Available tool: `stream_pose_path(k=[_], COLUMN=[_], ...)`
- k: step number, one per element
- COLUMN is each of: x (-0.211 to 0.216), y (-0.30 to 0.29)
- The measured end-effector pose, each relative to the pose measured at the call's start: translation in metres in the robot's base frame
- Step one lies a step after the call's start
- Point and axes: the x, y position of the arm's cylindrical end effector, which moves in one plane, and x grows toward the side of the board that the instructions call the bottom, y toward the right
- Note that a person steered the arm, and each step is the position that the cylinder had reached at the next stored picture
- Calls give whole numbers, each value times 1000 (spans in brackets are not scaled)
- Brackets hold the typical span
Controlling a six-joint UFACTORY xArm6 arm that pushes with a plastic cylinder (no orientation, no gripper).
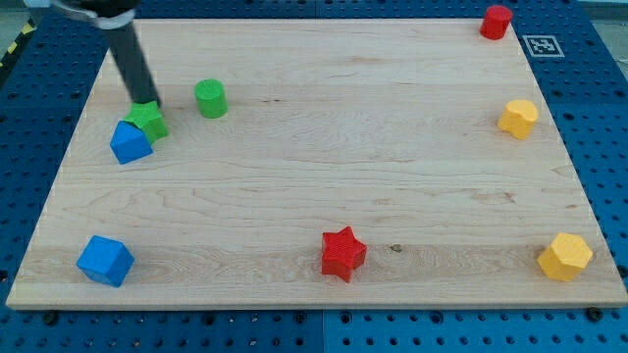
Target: Push the blue triangle along with green star a bit right
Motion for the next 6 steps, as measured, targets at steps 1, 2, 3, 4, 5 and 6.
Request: stream_pose_path(k=[1, 2, 3, 4, 5, 6], x=[4, 30, 62, 71, 71, 58], y=[-62, -68, -58, -55, -35, -4])
